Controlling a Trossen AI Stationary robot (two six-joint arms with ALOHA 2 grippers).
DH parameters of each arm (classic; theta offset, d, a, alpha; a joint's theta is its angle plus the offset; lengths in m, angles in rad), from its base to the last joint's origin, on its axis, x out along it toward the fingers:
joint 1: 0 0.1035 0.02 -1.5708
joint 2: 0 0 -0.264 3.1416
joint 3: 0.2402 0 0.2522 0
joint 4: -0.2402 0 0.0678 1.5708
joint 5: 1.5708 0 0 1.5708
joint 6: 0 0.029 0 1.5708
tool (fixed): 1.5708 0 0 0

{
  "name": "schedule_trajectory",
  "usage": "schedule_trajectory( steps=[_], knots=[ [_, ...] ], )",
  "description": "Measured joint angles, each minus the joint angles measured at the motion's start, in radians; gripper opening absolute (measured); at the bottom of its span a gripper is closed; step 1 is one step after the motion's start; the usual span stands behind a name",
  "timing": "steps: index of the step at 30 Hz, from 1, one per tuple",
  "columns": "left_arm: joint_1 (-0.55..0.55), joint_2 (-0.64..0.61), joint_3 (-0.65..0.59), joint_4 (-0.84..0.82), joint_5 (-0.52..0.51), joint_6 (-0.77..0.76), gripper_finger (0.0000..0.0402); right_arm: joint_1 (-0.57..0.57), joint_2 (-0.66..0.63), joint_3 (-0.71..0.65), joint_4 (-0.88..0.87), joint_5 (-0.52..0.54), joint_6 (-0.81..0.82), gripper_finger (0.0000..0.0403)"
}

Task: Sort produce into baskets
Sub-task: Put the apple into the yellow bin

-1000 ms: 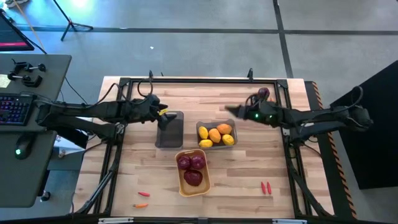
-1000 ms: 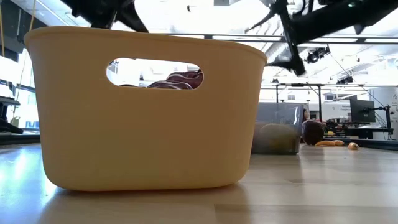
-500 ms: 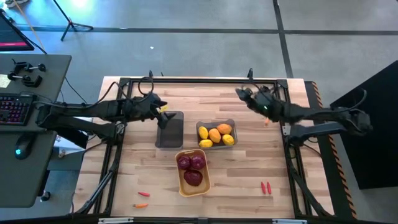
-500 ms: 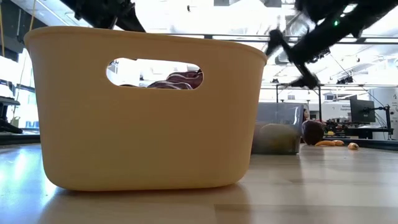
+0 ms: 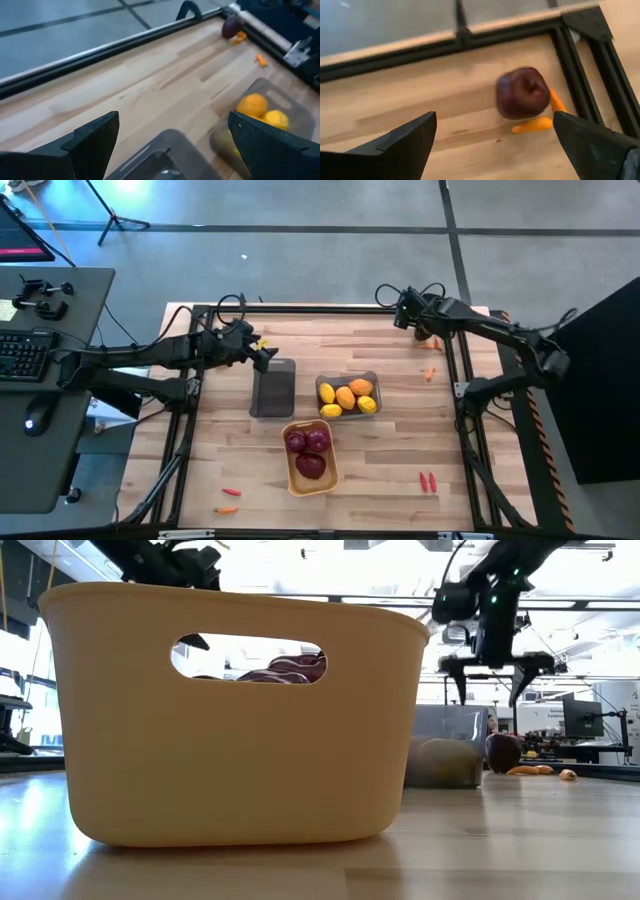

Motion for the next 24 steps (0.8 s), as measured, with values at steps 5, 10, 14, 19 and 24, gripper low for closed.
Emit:
schedule_trajectory(
  steps=[5,10,14,19,24],
  knots=[
    [0.027,0.000,-0.001,-0.020,0.001,0.004,0.0362,-0.061,0.072,-0.005,-0.019,0.014,0.070,0.0390],
    [0.033,0.000,-0.001,-0.024,0.015,0.052,0.0362,-0.125,0.119,-0.005,-0.006,0.048,0.105,0.0390],
    [0.033,0.000,-0.001,-0.024,0.042,0.106,0.0362,-0.155,0.162,-0.005,-0.002,0.037,0.156,0.0390],
    [0.033,0.000,-0.001,-0.025,0.077,0.113,0.0362,-0.171,0.224,-0.005,0.070,-0.007,0.176,0.0390],
    [0.033,0.000,-0.001,-0.025,0.080,0.126,0.0362,-0.175,0.279,-0.005,0.052,-0.011,0.255,0.0390]
  ],
)
